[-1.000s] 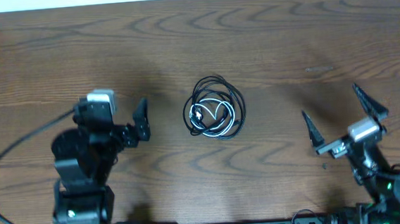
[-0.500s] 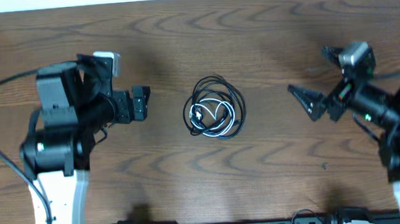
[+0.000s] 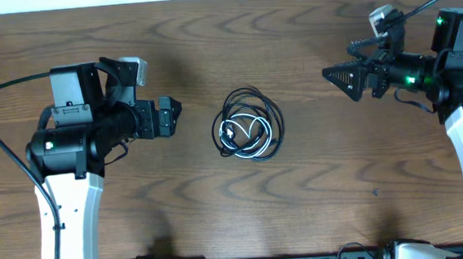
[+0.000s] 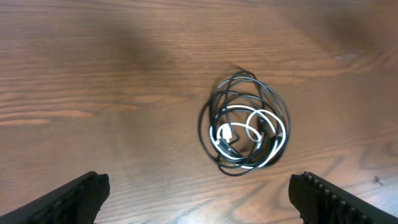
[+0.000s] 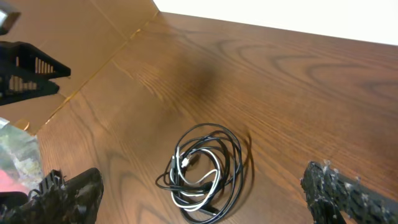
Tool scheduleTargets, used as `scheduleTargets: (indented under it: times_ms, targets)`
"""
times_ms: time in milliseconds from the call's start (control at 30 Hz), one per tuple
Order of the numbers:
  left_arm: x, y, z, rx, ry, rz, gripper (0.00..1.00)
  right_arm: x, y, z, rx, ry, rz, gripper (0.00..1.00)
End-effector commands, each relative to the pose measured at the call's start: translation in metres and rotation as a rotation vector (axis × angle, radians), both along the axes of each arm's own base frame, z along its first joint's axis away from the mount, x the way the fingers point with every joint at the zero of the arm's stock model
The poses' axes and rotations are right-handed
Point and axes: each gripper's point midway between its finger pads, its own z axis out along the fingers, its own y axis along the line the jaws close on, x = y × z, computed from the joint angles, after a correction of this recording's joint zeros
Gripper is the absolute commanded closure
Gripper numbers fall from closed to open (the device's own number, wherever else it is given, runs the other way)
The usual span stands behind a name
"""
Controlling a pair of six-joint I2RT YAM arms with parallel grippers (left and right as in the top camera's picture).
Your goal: Untangle cables
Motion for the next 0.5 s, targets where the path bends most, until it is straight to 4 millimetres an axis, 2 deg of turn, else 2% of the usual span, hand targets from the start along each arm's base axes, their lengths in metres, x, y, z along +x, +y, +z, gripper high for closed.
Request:
scheduleTargets:
  times_ms: [0, 100, 267, 300, 367, 467]
  targets:
    - [0.007, -0.021, -0.006, -0.052, 0.037, -0.061, 0.02, 0.007, -0.003, 0.008, -0.022, -0.026, -0.024, 0.01]
    - [0.025, -0.032, -0.024, -0.052, 0.093, -0.020, 0.01, 0.008, -0.003, 0.009, -0.021, -0.037, -0.020, 0.01]
    - [0.059, -0.061, -0.037, -0.060, 0.085, 0.038, 0.02, 0.020, -0.012, 0.005, -0.073, -0.062, -0.076, 0.02]
    - [0.063, -0.068, -0.041, -0.071, 0.091, 0.051, 0.02, 0.023, -0.015, 0.002, -0.091, -0.057, -0.098, 0.06]
    - [0.068, -0.082, -0.050, -0.093, 0.117, 0.054, 0.03, 0.030, -0.023, -0.006, -0.114, -0.023, -0.154, 0.06]
    - [0.070, -0.102, -0.074, -0.107, 0.188, 0.063, 0.07, 0.036, -0.028, -0.016, -0.113, 0.032, -0.200, 0.09]
